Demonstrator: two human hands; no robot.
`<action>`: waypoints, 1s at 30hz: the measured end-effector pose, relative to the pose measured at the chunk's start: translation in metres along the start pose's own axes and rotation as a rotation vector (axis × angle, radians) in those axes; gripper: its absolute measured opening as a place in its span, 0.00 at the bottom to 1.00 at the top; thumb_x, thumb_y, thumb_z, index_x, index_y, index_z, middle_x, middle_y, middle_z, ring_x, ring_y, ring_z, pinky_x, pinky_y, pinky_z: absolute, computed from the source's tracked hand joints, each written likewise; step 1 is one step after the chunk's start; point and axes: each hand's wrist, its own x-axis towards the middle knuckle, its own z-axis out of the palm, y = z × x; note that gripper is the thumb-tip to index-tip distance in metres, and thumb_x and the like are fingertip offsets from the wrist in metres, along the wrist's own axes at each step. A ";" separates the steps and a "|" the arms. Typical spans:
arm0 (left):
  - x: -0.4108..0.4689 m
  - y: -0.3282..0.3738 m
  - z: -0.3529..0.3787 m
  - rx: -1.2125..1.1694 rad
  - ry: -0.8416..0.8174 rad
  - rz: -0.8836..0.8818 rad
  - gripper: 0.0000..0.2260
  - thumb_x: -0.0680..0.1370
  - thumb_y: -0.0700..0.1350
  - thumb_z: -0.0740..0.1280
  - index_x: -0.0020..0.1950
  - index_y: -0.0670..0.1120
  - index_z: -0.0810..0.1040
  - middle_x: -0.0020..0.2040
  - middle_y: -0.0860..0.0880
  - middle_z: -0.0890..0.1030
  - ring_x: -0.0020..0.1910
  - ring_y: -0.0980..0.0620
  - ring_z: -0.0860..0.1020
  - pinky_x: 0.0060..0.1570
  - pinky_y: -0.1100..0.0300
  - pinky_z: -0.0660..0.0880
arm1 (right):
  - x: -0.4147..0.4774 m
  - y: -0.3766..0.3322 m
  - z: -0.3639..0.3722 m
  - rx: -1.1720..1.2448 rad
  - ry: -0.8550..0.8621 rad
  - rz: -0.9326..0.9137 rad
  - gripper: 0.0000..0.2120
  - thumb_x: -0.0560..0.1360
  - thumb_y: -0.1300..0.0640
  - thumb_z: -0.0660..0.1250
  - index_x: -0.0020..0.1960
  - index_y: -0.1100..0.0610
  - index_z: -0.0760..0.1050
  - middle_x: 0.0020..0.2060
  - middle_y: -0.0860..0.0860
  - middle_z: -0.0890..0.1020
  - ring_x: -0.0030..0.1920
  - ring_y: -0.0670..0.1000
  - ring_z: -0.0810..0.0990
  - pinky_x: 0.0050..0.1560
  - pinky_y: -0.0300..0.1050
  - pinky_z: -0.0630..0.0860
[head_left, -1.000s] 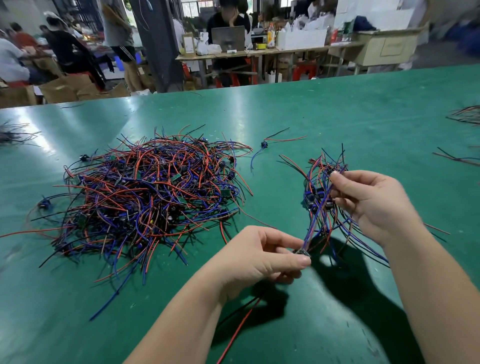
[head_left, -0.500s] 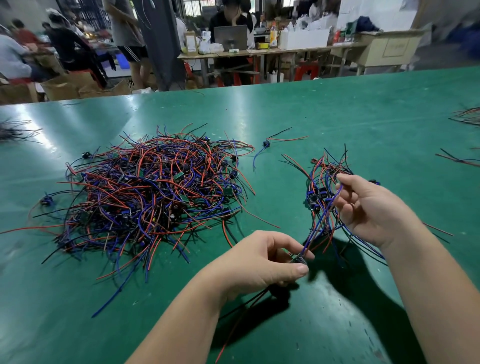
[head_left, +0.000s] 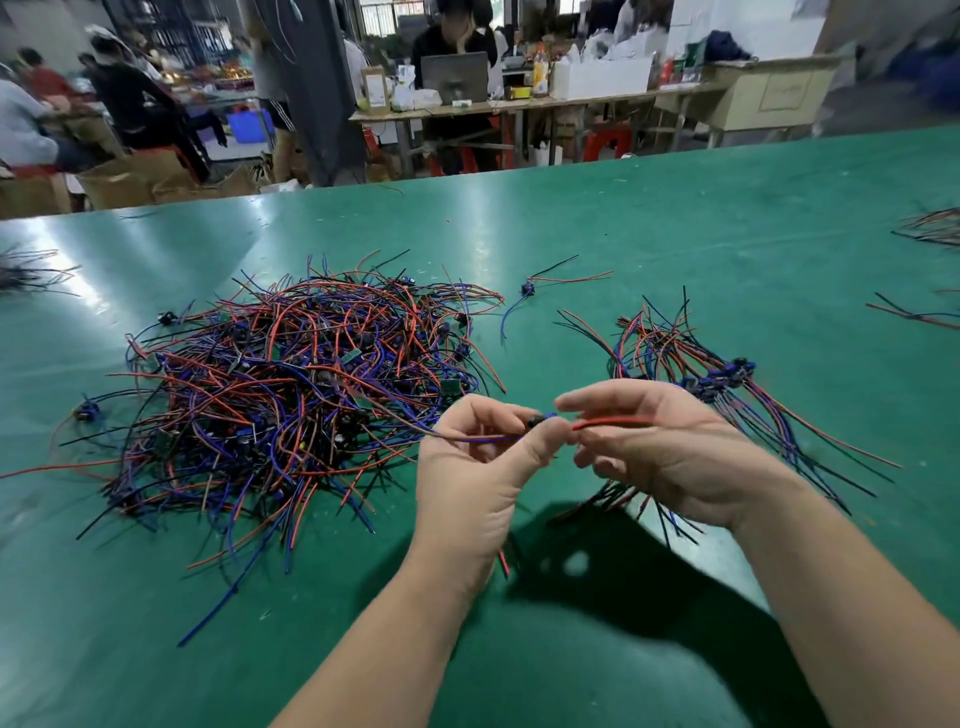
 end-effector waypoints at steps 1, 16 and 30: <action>-0.001 -0.001 0.001 0.078 0.026 0.069 0.13 0.60 0.39 0.77 0.33 0.44 0.73 0.32 0.53 0.80 0.31 0.58 0.78 0.35 0.68 0.74 | 0.002 0.000 0.001 0.072 0.001 -0.026 0.10 0.59 0.58 0.76 0.41 0.55 0.85 0.33 0.53 0.84 0.31 0.46 0.81 0.32 0.34 0.76; -0.013 -0.019 0.001 0.536 -0.146 0.384 0.15 0.70 0.33 0.69 0.47 0.52 0.79 0.45 0.53 0.81 0.46 0.52 0.82 0.48 0.60 0.78 | 0.005 -0.002 0.002 0.242 0.147 -0.088 0.06 0.65 0.63 0.67 0.36 0.59 0.84 0.27 0.52 0.80 0.23 0.43 0.76 0.23 0.31 0.71; -0.001 -0.012 -0.002 0.149 0.004 -0.366 0.02 0.72 0.34 0.72 0.42 0.40 0.81 0.35 0.43 0.84 0.32 0.53 0.82 0.31 0.64 0.78 | 0.010 0.012 0.008 -0.187 0.259 -0.134 0.09 0.73 0.70 0.66 0.39 0.60 0.82 0.27 0.53 0.80 0.26 0.46 0.73 0.27 0.34 0.68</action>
